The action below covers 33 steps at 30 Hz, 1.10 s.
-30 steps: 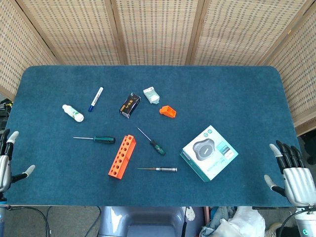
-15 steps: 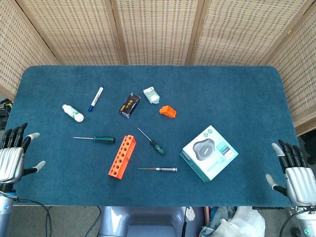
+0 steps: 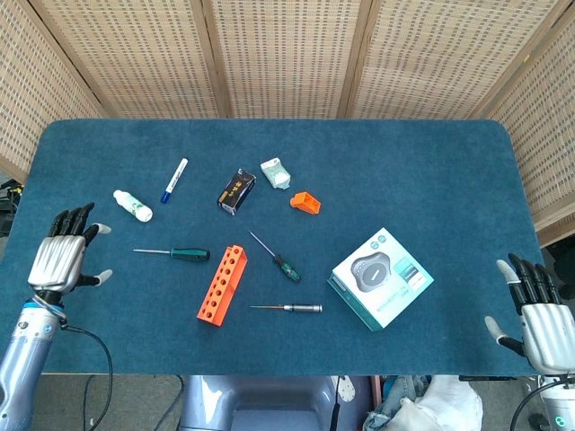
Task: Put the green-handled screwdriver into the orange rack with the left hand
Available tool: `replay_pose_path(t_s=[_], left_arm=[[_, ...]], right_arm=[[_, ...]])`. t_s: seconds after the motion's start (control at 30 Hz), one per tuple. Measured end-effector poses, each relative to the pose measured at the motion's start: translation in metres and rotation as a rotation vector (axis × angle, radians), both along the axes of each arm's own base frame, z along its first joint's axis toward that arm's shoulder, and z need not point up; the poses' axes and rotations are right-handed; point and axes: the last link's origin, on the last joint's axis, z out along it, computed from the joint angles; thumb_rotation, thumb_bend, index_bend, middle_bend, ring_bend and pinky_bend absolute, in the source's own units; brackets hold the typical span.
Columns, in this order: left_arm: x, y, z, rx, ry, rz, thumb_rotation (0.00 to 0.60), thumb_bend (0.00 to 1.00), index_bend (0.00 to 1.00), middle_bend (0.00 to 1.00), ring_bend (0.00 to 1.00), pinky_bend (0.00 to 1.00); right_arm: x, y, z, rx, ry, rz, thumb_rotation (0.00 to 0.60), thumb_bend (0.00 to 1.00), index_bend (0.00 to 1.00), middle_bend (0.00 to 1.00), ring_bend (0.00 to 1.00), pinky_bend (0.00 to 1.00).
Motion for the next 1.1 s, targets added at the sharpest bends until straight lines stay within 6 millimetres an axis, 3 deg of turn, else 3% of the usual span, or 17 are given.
replay_pose_path(t_s=[0.27,0.67,1.1], left_arm=[[0.007,0.029,-0.023,-0.053,0.039,0.015,0.6,0.18,0.35,0.0,0.0,0.0],[0.019,0.056,-0.066,-0.128,0.102,0.024,0.6,0.19,0.37,0.0,0.0,0.0],[0.033,0.065,-0.098,-0.169,0.143,0.022,0.6,0.2,0.39,0.0,0.0,0.0]], right_arm=[[-0.001,0.0,0.001,0.0,-0.005,-0.005,0.6,0.26,0.0,0.0,0.0,0.0],[-0.003,-0.001,0.004,-0.005,-0.022,-0.014,0.6,0.26,0.0,0.0,0.0,0.0],[-0.006,-0.001,0.006,-0.005,-0.037,-0.019,0.6,0.26,0.0,0.0,0.0,0.0]])
